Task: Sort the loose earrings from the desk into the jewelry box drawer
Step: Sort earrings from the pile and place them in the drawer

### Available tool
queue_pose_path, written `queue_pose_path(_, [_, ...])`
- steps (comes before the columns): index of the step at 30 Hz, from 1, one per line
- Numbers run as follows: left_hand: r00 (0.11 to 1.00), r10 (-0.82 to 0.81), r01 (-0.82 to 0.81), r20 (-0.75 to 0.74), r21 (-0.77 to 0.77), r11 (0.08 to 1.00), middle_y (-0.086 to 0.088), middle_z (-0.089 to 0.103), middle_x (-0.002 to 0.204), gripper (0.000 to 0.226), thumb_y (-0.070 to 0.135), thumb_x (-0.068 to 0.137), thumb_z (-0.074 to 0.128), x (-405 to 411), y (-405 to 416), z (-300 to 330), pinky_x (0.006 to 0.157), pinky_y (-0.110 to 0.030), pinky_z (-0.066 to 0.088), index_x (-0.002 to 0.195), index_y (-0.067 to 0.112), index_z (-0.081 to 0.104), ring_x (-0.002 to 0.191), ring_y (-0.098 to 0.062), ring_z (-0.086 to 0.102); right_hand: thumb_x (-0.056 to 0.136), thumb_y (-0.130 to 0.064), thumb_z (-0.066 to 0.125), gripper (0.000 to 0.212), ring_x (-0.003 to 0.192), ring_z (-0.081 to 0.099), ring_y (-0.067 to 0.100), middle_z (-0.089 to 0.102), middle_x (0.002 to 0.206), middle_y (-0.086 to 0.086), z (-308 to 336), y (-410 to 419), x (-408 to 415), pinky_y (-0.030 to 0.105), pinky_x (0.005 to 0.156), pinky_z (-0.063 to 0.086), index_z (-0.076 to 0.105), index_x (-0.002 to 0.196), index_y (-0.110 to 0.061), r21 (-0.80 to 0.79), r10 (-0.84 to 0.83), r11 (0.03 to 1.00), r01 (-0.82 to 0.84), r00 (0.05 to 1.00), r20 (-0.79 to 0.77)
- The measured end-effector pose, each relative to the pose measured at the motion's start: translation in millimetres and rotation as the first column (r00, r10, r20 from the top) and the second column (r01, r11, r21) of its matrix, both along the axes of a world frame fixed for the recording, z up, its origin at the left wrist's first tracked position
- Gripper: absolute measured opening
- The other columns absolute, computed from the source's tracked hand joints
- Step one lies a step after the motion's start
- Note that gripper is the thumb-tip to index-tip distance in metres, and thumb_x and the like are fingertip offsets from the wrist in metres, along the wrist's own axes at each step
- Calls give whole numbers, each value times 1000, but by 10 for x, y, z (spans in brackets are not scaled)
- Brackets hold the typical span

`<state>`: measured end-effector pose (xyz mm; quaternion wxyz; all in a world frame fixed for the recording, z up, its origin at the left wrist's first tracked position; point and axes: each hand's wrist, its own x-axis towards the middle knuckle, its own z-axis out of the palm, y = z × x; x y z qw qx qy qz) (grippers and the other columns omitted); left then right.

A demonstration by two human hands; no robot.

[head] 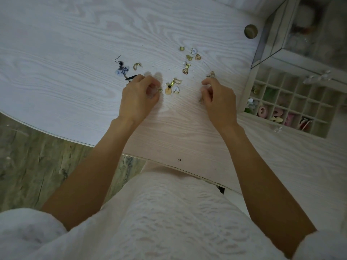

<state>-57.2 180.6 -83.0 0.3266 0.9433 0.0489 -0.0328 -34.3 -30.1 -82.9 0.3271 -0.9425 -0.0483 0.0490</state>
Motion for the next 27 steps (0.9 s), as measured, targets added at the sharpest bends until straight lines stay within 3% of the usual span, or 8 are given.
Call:
queue_pose_path(4, [1000,-3,3,22,-12,1000,-7,63,91,17,12,80,64,-13,0,-13,72,-33,50,96,12,67,77,-18,59,94,-7,46,17,72,55,13,64,83,6,-32,-156,-79,25,67,44,62,101,-6,-5,-59,998,59,997,59])
queue_pose_path(9, [1000,3,-3,23,-20,1000,-7,65,91,17,12,80,63,-22,-9,-17,73,-30,50,96,13,68,80,-17,61,83,5,51,24,78,49,4,59,95,3,22,-306,-210,6,70,38,65,98,-8,27,17,999,-18,999,52])
queue_pose_path(13, [1000,4,-4,25,-25,1000,-6,65,90,17,14,79,64,-29,-19,-21,74,-29,49,96,14,68,80,-17,60,81,-1,61,20,81,51,7,59,94,6,27,-325,-291,8,72,38,64,99,-8,33,138,990,-138,990,-8])
queue_pose_path(16, [1000,16,-16,23,-26,1000,-5,66,91,18,21,80,67,-30,-23,-37,75,-31,50,96,16,67,81,-16,60,81,-8,66,15,79,52,9,60,90,5,-20,-212,-318,17,71,39,65,96,-8,41,156,987,-154,987,-29])
queue_pose_path(20, [1000,20,-20,21,-39,999,-5,65,87,12,18,81,67,-41,-45,-36,74,-32,50,92,14,68,78,-15,59,81,4,60,15,79,54,12,63,90,4,-43,-47,-268,19,70,41,68,84,-8,111,179,978,-176,984,-18])
queue_pose_path(24, [1000,8,-8,13,-37,999,-8,64,85,11,11,80,65,-99,-20,-20,72,-31,49,91,12,68,76,-17,59,80,12,53,25,87,59,13,64,96,7,76,-116,-335,17,77,49,69,87,-6,221,42,974,-38,999,-14])
queue_pose_path(27, [1000,14,-14,1,-45,999,-9,65,88,15,10,79,66,-122,7,-10,73,-30,50,94,11,68,78,-18,60,83,-3,61,17,80,58,11,62,95,5,107,-170,-396,12,74,45,67,98,-9,168,-64,983,72,997,-50])
